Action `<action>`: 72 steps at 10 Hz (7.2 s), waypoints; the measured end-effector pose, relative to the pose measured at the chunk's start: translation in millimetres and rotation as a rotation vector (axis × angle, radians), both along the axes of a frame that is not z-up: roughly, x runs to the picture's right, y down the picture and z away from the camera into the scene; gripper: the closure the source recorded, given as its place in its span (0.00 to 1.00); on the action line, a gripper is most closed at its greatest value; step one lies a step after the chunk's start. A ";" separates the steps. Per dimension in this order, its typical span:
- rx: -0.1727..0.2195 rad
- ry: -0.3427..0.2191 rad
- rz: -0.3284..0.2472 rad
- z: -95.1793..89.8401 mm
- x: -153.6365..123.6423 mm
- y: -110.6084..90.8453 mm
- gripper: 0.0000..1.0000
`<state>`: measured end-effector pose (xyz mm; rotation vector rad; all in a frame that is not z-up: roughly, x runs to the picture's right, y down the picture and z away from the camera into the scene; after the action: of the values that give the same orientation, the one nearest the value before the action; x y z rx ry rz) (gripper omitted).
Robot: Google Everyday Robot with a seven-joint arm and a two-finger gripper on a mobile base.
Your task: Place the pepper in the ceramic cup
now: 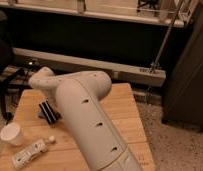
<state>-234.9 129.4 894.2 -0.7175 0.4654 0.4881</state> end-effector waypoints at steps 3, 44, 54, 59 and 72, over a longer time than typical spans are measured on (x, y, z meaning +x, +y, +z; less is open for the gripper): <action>-0.012 -0.011 0.003 2.2 -3.0 3.5 0.55; 0.050 -0.868 0.178 -213.4 -202.7 -53.9 0.95; -0.012 -0.933 0.155 -225.0 -227.2 19.2 0.95; -0.043 -0.918 0.131 -220.5 -204.9 33.4 0.95; 0.014 -0.961 0.151 -194.6 -234.9 32.2 0.95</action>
<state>-469.8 161.6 699.7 -0.8850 -0.4937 0.2376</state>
